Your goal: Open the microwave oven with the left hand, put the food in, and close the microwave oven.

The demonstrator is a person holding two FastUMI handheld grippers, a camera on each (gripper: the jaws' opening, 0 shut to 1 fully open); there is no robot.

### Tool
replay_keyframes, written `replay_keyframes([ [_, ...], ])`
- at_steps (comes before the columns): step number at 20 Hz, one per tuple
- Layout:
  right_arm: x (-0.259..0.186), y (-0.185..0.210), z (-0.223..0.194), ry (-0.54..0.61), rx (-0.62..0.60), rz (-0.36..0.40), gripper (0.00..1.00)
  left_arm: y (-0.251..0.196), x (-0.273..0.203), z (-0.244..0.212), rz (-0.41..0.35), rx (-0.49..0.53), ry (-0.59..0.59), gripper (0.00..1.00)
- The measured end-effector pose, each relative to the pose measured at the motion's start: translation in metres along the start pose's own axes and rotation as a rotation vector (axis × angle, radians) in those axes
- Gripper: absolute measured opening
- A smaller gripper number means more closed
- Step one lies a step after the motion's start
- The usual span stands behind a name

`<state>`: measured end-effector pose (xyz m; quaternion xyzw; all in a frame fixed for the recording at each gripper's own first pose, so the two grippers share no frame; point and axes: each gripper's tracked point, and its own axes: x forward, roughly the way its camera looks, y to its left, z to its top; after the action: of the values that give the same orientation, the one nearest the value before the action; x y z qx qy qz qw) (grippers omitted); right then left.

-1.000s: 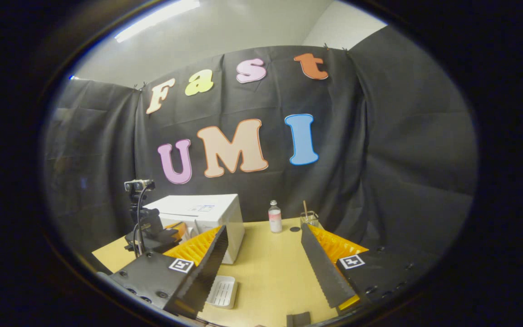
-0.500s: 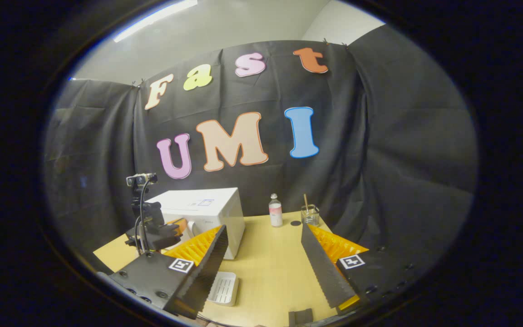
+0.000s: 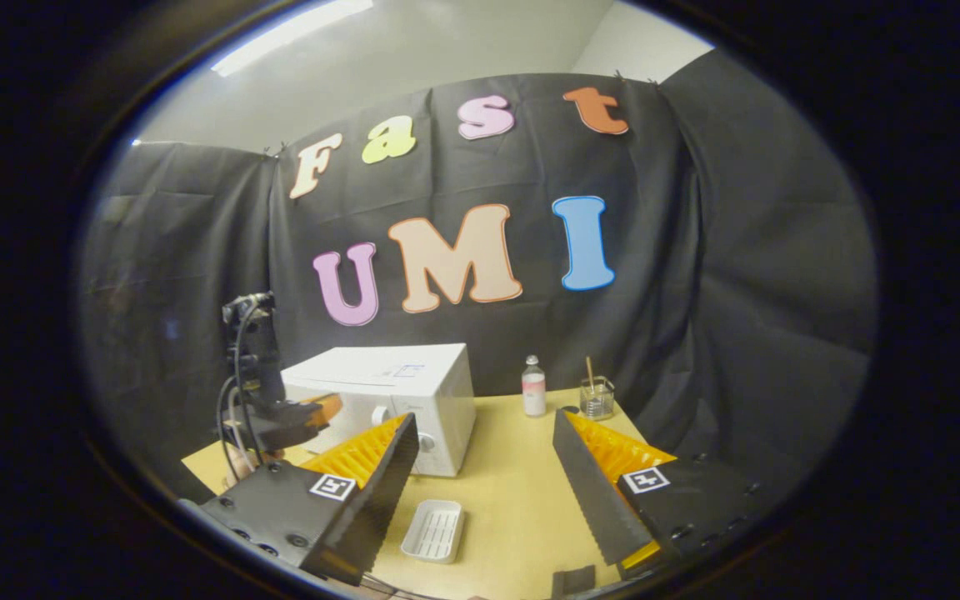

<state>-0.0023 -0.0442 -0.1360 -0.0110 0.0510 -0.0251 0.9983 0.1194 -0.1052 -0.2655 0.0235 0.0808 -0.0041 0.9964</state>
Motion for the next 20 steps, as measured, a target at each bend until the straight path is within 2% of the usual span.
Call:
replay_keyframes([
  [1, 0.0, 0.006, 0.0, 0.001, -0.001, 0.009, 0.92, 0.008, -0.014, 0.012, 0.02, 0.007, -0.022, 0.1],
  [2, 0.001, 0.013, 0.002, 0.001, -0.002, 0.022, 0.92, 0.015, -0.026, 0.024, 0.027, 0.01, -0.049, 0.13],
  [3, 0.002, 0.021, 0.003, 0.0, -0.005, 0.033, 0.92, 0.02, -0.043, 0.036, 0.033, 0.012, -0.07, 0.24],
  [4, 0.003, 0.029, 0.004, -0.003, -0.01, 0.041, 0.92, 0.028, -0.057, 0.043, 0.045, 0.014, -0.086, 0.31],
  [5, 0.003, 0.036, 0.006, -0.008, -0.017, 0.051, 0.92, 0.036, -0.072, 0.052, 0.056, 0.022, -0.098, 0.55],
  [6, 0.004, 0.045, 0.008, -0.012, -0.024, 0.063, 0.92, 0.046, -0.084, 0.061, 0.075, 0.031, -0.119, 0.67],
  [7, 0.004, 0.056, 0.009, -0.014, -0.028, 0.075, 0.92, 0.056, -0.098, 0.071, 0.102, 0.038, -0.139, 0.89],
  [8, 0.004, 0.065, 0.01, -0.015, -0.031, 0.086, 0.92, 0.067, -0.107, 0.079, 0.127, 0.052, -0.158, 0.94],
  [10, 0.001, 0.083, 0.01, -0.012, -0.037, 0.109, 0.92, 0.084, -0.131, 0.088, 0.177, 0.079, -0.183, 0.97],
  [12, -0.003, 0.1, 0.011, -0.01, -0.043, 0.128, 0.92, 0.091, -0.152, 0.094, 0.185, 0.068, -0.202, 0.96],
  [13, -0.006, 0.108, 0.013, -0.015, -0.048, 0.135, 1.0, 0.097, -0.16, 0.097, 0.191, 0.062, -0.211, 0.96],
  [16, -0.017, 0.126, 0.018, -0.033, -0.058, 0.158, 1.0, 0.111, -0.181, 0.108, 0.211, 0.054, -0.244, 0.96],
  [17, -0.021, 0.131, 0.018, -0.04, -0.059, 0.164, 0.92, 0.111, -0.187, 0.111, 0.209, 0.05, -0.254, 0.96],
  [20, -0.029, 0.14, 0.024, -0.057, -0.054, 0.177, 0.92, 0.118, -0.197, 0.111, 0.21, 0.043, -0.255, 0.94],
])
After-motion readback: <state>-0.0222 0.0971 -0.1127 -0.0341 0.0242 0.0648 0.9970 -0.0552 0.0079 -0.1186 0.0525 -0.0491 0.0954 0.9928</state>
